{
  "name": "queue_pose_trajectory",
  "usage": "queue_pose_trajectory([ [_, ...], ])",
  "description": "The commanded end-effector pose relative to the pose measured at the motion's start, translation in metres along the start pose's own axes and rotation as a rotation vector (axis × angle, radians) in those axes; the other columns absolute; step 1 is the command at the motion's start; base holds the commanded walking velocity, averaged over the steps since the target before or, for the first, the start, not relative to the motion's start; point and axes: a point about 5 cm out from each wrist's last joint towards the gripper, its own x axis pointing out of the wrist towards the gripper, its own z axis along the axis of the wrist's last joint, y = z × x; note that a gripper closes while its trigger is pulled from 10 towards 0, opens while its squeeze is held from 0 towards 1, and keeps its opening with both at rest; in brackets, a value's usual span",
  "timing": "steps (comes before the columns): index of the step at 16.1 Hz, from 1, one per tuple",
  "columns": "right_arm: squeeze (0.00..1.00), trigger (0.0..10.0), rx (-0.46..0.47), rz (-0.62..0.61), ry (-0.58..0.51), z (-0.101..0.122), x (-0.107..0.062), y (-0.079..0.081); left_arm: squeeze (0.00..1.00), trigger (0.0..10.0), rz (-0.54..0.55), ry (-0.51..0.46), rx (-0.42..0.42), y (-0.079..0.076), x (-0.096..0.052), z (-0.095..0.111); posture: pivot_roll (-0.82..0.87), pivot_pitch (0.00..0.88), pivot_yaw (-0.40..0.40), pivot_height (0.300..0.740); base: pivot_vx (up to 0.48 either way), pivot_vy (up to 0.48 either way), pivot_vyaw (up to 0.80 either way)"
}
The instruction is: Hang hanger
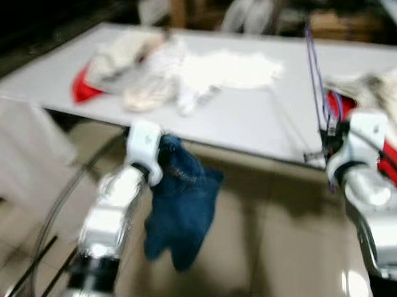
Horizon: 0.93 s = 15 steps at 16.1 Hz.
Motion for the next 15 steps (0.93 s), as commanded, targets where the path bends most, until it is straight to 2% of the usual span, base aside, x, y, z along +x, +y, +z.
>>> queue_pose_trajectory([
  [1,0.00,10.0,0.000,0.054,-0.034,0.006,-0.001,0.007,0.00,10.0,0.017,-0.023,0.018,0.005,0.000,0.006,-0.11,0.000,0.045,0.740,0.000,0.000,-0.80],
  [2,0.00,10.0,-0.073,0.127,-0.051,0.004,-0.002,0.018,0.00,10.0,0.014,-0.017,0.027,0.003,0.000,0.005,-0.10,0.000,0.037,0.740,0.000,0.000,-0.80],
  [4,0.00,10.0,-0.145,0.135,-0.064,0.003,-0.002,0.023,0.00,10.0,0.023,-0.021,0.027,0.005,0.001,0.005,-0.10,0.000,0.031,0.740,0.000,0.000,-0.80],
  [5,0.00,10.0,-0.141,0.127,-0.061,0.001,-0.001,0.024,0.00,10.0,0.026,-0.022,0.028,0.006,0.001,0.005,-0.10,0.000,0.028,0.740,0.000,0.000,-0.76],
  [9,0.00,10.0,-0.002,0.130,-0.146,0.003,-0.002,0.031,0.00,10.0,0.039,-0.027,0.034,0.010,0.002,0.005,-0.11,0.000,0.026,0.740,0.000,0.000,0.00],
  [11,0.00,10.0,0.145,0.137,-0.202,-0.004,-0.008,0.035,0.00,10.0,0.047,-0.020,0.026,0.009,0.001,0.002,-0.09,0.000,0.032,0.740,0.000,0.000,0.00],
  [13,0.00,10.0,0.180,0.160,-0.189,-0.013,-0.009,0.039,0.00,10.0,0.039,-0.015,0.024,0.009,-0.001,0.000,-0.09,0.000,0.033,0.740,0.000,0.000,0.00],
  [15,0.00,10.0,0.171,0.160,-0.175,-0.017,-0.010,0.038,0.00,10.0,0.043,-0.005,0.024,0.011,-0.002,-0.003,-0.11,0.000,0.039,0.740,0.000,0.000,0.00],
])
